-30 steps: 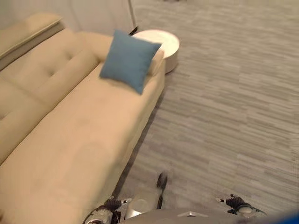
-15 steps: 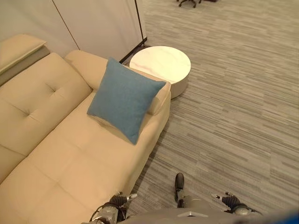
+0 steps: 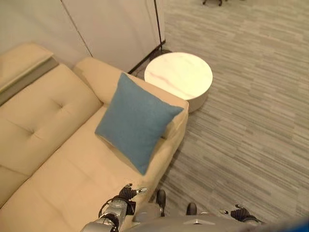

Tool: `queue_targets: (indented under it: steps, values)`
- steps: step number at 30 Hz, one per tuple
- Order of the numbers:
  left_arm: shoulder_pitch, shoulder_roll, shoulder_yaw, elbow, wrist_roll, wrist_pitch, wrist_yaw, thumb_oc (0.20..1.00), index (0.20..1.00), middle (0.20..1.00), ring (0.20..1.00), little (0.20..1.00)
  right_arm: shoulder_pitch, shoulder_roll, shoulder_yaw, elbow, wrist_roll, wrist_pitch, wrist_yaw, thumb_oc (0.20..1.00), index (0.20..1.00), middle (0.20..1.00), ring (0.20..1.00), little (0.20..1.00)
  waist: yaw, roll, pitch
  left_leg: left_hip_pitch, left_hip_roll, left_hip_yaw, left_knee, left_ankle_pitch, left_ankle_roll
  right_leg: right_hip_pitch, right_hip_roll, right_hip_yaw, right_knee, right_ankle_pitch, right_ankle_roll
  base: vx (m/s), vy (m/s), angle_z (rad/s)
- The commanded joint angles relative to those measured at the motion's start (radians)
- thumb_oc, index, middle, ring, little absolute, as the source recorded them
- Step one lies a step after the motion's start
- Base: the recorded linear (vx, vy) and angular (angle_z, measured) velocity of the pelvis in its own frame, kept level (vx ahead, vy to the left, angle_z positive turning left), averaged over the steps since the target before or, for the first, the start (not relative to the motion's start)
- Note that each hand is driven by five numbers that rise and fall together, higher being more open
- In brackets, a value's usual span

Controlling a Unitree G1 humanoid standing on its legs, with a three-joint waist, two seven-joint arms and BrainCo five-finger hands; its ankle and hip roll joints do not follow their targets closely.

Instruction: Pick up all the scattered cushions and arrange them neatly on the sofa.

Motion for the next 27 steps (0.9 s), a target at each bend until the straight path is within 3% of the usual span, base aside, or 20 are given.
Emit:
queue_targets:
  steps: [1, 5, 6, 8, 9, 11, 12, 13, 14, 17, 18, 22, 25, 26, 27]
  values:
    - [-0.001, -0.002, 0.024, 0.015, -0.014, -0.007, 0.005, 1.000, 1.000, 1.000, 1.000, 1.000, -0.022, -0.037, 0.013, -0.030, -0.034, -0.003, -0.007, 1.000, 1.000, 1.000, 1.000, 1.000, 0.051, -0.008, -0.004, 0.013, -0.015, -0.005, 0.036, -0.087, -0.026, -0.051, 0.012, 0.054, -0.036, 0.168, 0.023, 0.02, 0.165, 0.08]
    - [0.013, -0.002, 0.059, 0.027, -0.019, -0.007, 0.003, 1.000, 1.000, 1.000, 1.000, 1.000, -0.051, -0.050, 0.044, -0.054, -0.050, 0.004, 0.019, 1.000, 1.000, 1.000, 1.000, 1.000, 0.071, 0.021, 0.005, 0.023, -0.014, -0.010, 0.025, -0.078, -0.013, -0.110, -0.017, 0.049, 0.110, 0.174, 0.045, -0.05, 0.156, -0.08]
    - [0.011, 0.009, 0.073, 0.041, -0.020, -0.008, 0.008, 1.000, 1.000, 1.000, 1.000, 1.000, -0.070, -0.059, 0.058, -0.054, -0.046, 0.003, 0.026, 1.000, 1.000, 1.000, 1.000, 1.000, 0.059, 0.045, 0.023, 0.028, -0.008, -0.047, 0.034, -0.067, -0.001, -0.190, -0.007, 0.085, 0.266, 0.187, 0.054, -0.06, 0.147, -0.19]
    - [0.014, 0.010, 0.074, 0.045, -0.022, -0.009, 0.009, 1.000, 1.000, 1.000, 1.000, 1.000, -0.074, -0.059, 0.059, -0.052, -0.042, 0.003, 0.026, 1.000, 1.000, 1.000, 1.000, 1.000, 0.050, 0.050, 0.024, 0.032, -0.009, -0.063, 0.033, -0.067, 0.001, -0.209, 0.001, 0.118, 0.271, 0.188, 0.055, 0.02, 0.033, 0.11]
    - [0.020, 0.015, 0.081, 0.043, -0.024, -0.010, 0.010, 1.000, 1.000, 1.000, 1.000, 1.000, -0.066, -0.054, 0.066, -0.054, -0.044, 0.003, 0.024, 1.000, 1.000, 1.000, 1.000, 1.000, 0.043, 0.041, 0.020, 0.046, -0.018, -0.113, 0.010, -0.071, 0.002, -0.232, 0.031, 0.225, 0.182, 0.198, 0.046, 0.08, -0.044, 0.44]
    - [0.017, 0.016, 0.083, 0.041, -0.023, -0.010, 0.010, 1.000, 1.000, 1.000, 1.000, 1.000, -0.071, -0.052, 0.066, -0.059, -0.045, 0.006, 0.023, 1.000, 1.000, 1.000, 1.000, 1.000, 0.041, 0.037, 0.025, 0.042, -0.018, -0.128, 0.008, -0.076, 0.003, -0.258, 0.024, 0.254, 0.135, 0.220, 0.048, 0.07, -0.089, 0.64]
    - [0.017, 0.016, 0.081, 0.042, -0.021, -0.011, 0.012, 1.000, 1.000, 1.000, 1.000, 1.000, -0.072, -0.048, 0.063, -0.066, -0.046, 0.005, 0.025, 1.000, 1.000, 1.000, 1.000, 1.000, 0.030, 0.036, 0.032, 0.048, -0.024, -0.165, 0.003, -0.091, 0.010, -0.306, 0.035, 0.305, 0.098, 0.238, 0.046, 0.17, -0.242, 0.82]
    - [0.021, 0.013, 0.065, -0.002, -0.012, -0.013, 0.008, 1.000, 1.000, 1.000, 1.000, 1.000, -0.081, -0.139, 0.033, -0.007, 0.008, -0.005, 0.034, 1.000, 1.000, 1.000, 1.000, 1.000, 0.021, 0.028, 0.050, 0.077, -0.024, -0.245, 0.001, -0.104, 0.006, -0.359, 0.059, 0.394, 0.054, 0.270, 0.073, 0.16, -0.266, 0.95]
    - [0.011, 0.010, 0.050, -0.007, -0.007, -0.013, 0.010, 1.000, 1.000, 1.000, 1.000, 1.000, -0.080, -0.131, 0.031, -0.004, 0.019, -0.008, 0.041, 1.000, 1.000, 1.000, 1.000, 1.000, 0.020, 0.015, 0.055, 0.073, -0.031, -0.267, 0.003, -0.106, 0.006, -0.343, 0.055, 0.409, 0.033, 0.273, 0.075, 0.11, -0.229, 0.68]
    - [-0.003, -0.011, 0.033, -0.003, 0.002, -0.013, 0.009, 1.000, 1.000, 1.000, 1.000, 1.000, -0.084, -0.096, 0.037, 0.023, 0.018, -0.001, 0.041, 1.000, 1.000, 1.000, 1.000, 1.000, 0.020, -0.006, 0.051, 0.068, -0.017, -0.301, -0.004, -0.102, -0.013, -0.304, 0.036, 0.381, -0.001, 0.287, 0.068, 0.09, -0.308, 1.53]
    - [-0.006, -0.023, 0.017, -0.005, 0.004, -0.014, 0.001, 1.000, 1.000, 1.000, 1.000, 1.000, -0.061, -0.083, 0.026, 0.028, 0.018, -0.005, 0.037, 1.000, 1.000, 1.000, 1.000, 1.000, 0.018, -0.013, 0.029, 0.058, 0.017, -0.340, -0.009, -0.084, -0.043, -0.268, 0.034, 0.336, -0.019, 0.263, 0.055, 0.15, -0.336, 1.78]
    - [-0.013, -0.027, 0.008, -0.015, -0.002, -0.012, -0.003, 1.000, 1.000, 1.000, 1.000, 1.000, -0.043, -0.084, 0.003, 0.028, 0.019, -0.010, 0.027, 1.000, 1.000, 1.000, 1.000, 1.000, 0.003, -0.020, 0.020, 0.026, 0.055, -0.318, 0.008, -0.074, -0.068, -0.228, 0.021, 0.256, -0.028, 0.235, 0.041, 0.13, -0.255, 1.36]
    - [-0.021, -0.022, 0.010, -0.027, -0.015, -0.010, -0.006, 1.000, 1.000, 1.000, 1.000, 1.000, -0.025, -0.091, -0.029, 0.037, 0.021, -0.016, 0.015, 1.000, 1.000, 1.000, 1.000, 1.000, -0.016, -0.029, 0.010, 0.003, 0.098, -0.200, 0.013, -0.079, -0.077, -0.194, 0.006, 0.175, -0.019, 0.203, 0.031, 0.14, -0.188, 0.82]
    - [-0.027, -0.020, 0.002, -0.032, -0.013, -0.009, -0.008, 1.000, 1.000, 1.000, 1.000, 1.000, -0.009, -0.090, -0.052, 0.036, 0.030, -0.018, 0.016, 1.000, 1.000, 1.000, 1.000, 1.000, -0.038, -0.035, 0.002, -0.004, 0.109, -0.093, 0.026, -0.089, -0.074, -0.178, -0.006, 0.152, -0.015, 0.193, 0.032, 0.09, -0.095, 0.75]
    - [-0.027, -0.020, 0.002, -0.033, -0.013, -0.009, -0.008, 1.000, 1.000, 1.000, 1.000, 1.000, -0.009, -0.090, -0.052, 0.036, 0.030, -0.018, 0.016, 1.000, 1.000, 1.000, 1.000, 1.000, -0.038, -0.035, 0.003, -0.004, 0.109, -0.093, 0.027, -0.090, -0.074, -0.177, -0.006, 0.152, -0.015, 0.193, 0.032, 0.09, -0.074, 1.12]
